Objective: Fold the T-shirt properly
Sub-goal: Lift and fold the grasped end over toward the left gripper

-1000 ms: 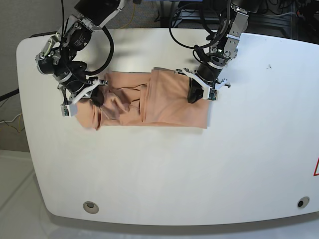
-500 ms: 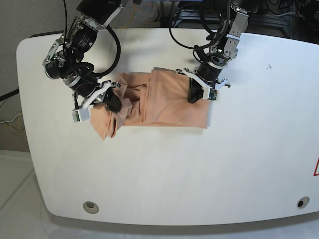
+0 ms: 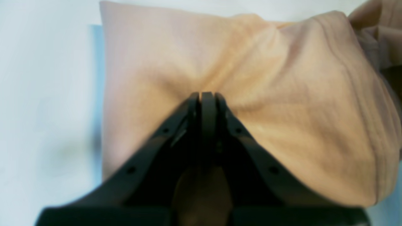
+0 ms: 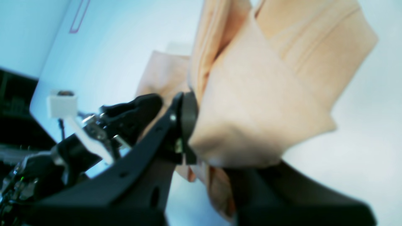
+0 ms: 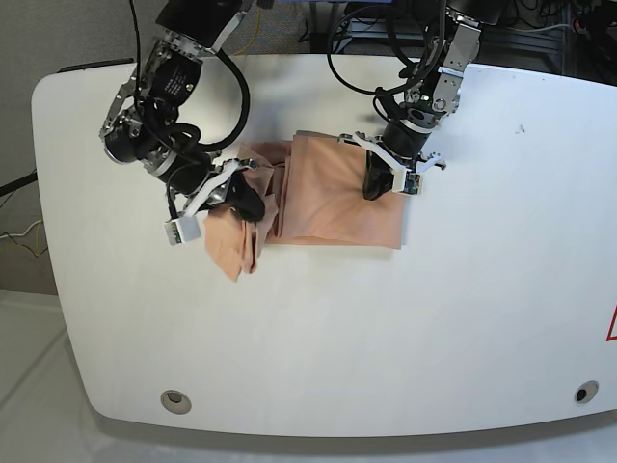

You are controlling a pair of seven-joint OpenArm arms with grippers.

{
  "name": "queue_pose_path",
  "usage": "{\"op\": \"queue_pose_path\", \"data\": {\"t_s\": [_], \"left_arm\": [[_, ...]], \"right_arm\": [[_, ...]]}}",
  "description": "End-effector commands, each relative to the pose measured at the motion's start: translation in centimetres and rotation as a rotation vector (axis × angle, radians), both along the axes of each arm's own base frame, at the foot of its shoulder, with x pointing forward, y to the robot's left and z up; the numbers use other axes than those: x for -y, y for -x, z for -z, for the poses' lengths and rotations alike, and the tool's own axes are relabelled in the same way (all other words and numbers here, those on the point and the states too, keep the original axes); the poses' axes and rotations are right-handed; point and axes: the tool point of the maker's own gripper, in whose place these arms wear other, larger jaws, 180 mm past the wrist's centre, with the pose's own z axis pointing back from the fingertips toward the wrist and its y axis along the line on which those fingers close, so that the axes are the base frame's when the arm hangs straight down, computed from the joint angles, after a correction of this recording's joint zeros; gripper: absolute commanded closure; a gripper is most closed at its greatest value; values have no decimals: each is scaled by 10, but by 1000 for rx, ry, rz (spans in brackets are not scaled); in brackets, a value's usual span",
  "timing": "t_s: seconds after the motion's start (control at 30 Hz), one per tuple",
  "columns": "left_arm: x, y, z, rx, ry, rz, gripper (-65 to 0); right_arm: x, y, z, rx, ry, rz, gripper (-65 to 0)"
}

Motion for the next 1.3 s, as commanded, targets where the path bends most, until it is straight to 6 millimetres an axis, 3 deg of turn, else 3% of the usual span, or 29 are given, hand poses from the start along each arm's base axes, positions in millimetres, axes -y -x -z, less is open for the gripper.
{"op": "queue_pose_path", "data": {"t_s": [0.0,0.33,0.6,0.8,1.27], "left_arm": [[-17,35,46,-222,-99,-9,-4],[-16,35,45,-222,-98,-9,-4],[-16,35,45,-221,-97,-10,-4],[-15,35,45,-223,-96,-8,-4],[-14,34,44,-217,-95,-8,-4]], "right_arm": [[-13,-8,-20,77,-34,-32,0],[-40,-7,-24,93,-52,-109,0],[-78,-3,-20,73,-181,-194,0],[-100,2,-7,16,-253,-243,0],[-119,6,-6,14,-286,-282,-1]]}}
